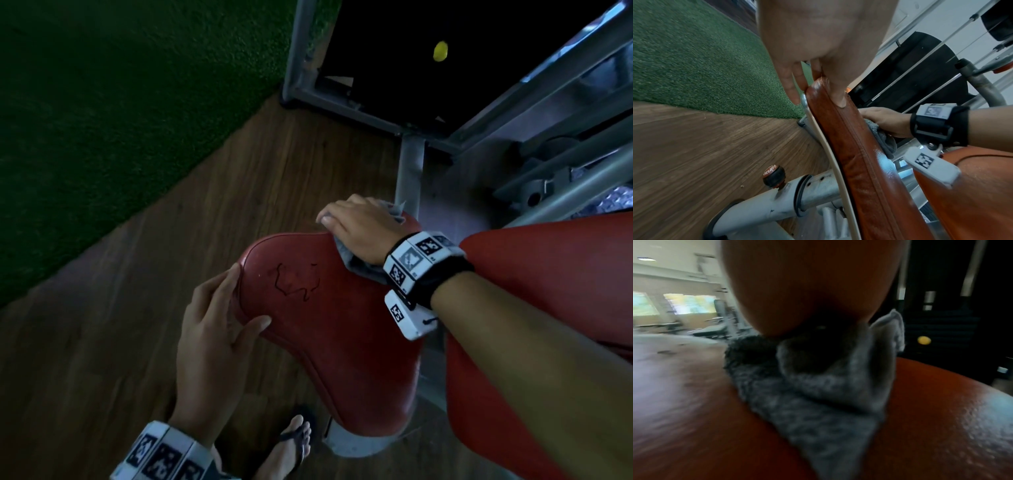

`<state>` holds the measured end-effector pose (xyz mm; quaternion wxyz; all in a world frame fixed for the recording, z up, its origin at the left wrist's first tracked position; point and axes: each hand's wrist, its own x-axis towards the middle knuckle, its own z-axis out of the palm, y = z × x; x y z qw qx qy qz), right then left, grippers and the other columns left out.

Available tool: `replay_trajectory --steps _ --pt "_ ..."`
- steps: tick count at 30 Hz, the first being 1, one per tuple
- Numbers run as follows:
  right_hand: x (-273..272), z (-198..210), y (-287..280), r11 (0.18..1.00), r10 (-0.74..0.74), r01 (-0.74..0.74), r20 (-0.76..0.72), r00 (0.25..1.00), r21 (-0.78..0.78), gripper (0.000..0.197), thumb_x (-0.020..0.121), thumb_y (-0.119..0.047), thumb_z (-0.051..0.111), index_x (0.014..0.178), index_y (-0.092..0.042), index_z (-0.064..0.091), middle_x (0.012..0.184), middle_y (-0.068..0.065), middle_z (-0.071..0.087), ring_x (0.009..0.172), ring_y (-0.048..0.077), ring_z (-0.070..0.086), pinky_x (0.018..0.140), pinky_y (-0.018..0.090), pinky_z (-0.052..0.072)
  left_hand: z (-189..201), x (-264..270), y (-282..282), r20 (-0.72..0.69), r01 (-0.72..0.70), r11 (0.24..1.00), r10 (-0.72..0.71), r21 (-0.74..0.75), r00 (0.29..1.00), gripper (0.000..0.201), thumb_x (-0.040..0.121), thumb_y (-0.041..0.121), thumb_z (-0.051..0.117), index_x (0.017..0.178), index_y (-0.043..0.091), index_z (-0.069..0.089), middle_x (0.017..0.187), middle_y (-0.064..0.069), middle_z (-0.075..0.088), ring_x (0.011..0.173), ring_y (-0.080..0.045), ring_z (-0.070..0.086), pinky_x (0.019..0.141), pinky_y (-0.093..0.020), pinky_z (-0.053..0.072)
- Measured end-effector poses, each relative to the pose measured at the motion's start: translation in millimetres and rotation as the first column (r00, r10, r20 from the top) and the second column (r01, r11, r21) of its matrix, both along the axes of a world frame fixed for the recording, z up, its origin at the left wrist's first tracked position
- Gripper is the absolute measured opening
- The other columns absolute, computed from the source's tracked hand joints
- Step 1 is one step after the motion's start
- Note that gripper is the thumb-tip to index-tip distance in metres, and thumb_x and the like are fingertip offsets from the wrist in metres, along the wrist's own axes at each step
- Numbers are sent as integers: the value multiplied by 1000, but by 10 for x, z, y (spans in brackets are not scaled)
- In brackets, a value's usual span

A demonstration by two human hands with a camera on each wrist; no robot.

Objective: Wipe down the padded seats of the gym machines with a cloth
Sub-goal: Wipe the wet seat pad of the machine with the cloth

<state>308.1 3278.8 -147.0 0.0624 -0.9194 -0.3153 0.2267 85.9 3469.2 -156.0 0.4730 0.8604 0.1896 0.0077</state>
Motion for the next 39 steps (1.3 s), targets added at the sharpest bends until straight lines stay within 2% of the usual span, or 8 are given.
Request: replay_trajectory --steps 4,9,14,18,24,30,34,39 --pt "25 55 -21 998 21 -15 -113 993 55 31 105 -35 33 120 -28 59 117 -14 59 112 11 44 98 33 28 -17 -10 -17 17 -24 1000 24 -14 1000 76 78 28 77 145 27 42 134 16 44 123 -14 50 88 -45 55" --pt "-25 126 169 998 -53 51 -113 992 -22 32 105 -33 32 118 -28 61 115 -12 59 112 12 45 89 30 22 -66 -3 20 18 -14 999 14 -45 1000 76 77 29 77 145 30 42 132 18 43 122 -15 51 85 -44 56" --pt "-259 175 640 992 38 -10 -221 975 128 34 105 -32 31 123 -27 59 127 -9 60 120 14 48 102 37 29 -57 -1 33 18 -10 999 11 -48 1000 75 78 31 77 144 31 42 131 16 44 119 -14 53 85 -43 56" --pt "-281 140 651 985 83 -42 -251 964 166 31 104 -34 33 125 -30 56 129 -11 59 119 14 47 103 39 32 -48 7 18 9 -12 999 12 -45 1000 74 78 32 77 144 34 41 130 20 43 117 -15 55 85 -42 56" --pt "-124 141 440 1000 4 -2 -230 973 9 31 104 -35 33 122 -30 58 122 -9 63 118 15 51 104 43 35 -52 -6 25 28 -10 999 11 -32 1000 72 79 33 77 143 33 43 129 18 45 117 -13 53 86 -43 55" --pt "-294 156 602 994 37 -11 -234 972 111 33 105 -34 33 129 -30 55 132 -12 58 122 13 46 105 38 32 -75 -13 13 25 -18 999 19 -36 1000 73 79 32 77 143 33 43 130 20 44 118 -13 53 86 -42 55" --pt "-245 169 464 992 14 18 -248 969 126 33 104 -35 35 128 -30 57 129 -11 60 120 13 49 105 44 36 -72 -14 32 23 -4 999 5 -46 1000 74 78 32 77 143 33 42 131 21 43 119 -13 52 87 -42 55" --pt "-467 148 50 959 -131 147 -83 988 243 39 103 -33 40 140 -25 50 138 -10 54 126 11 41 109 36 30 -80 -5 44 27 -1 1000 2 -29 1000 75 77 32 78 143 31 43 129 23 41 117 -14 53 85 -43 55"
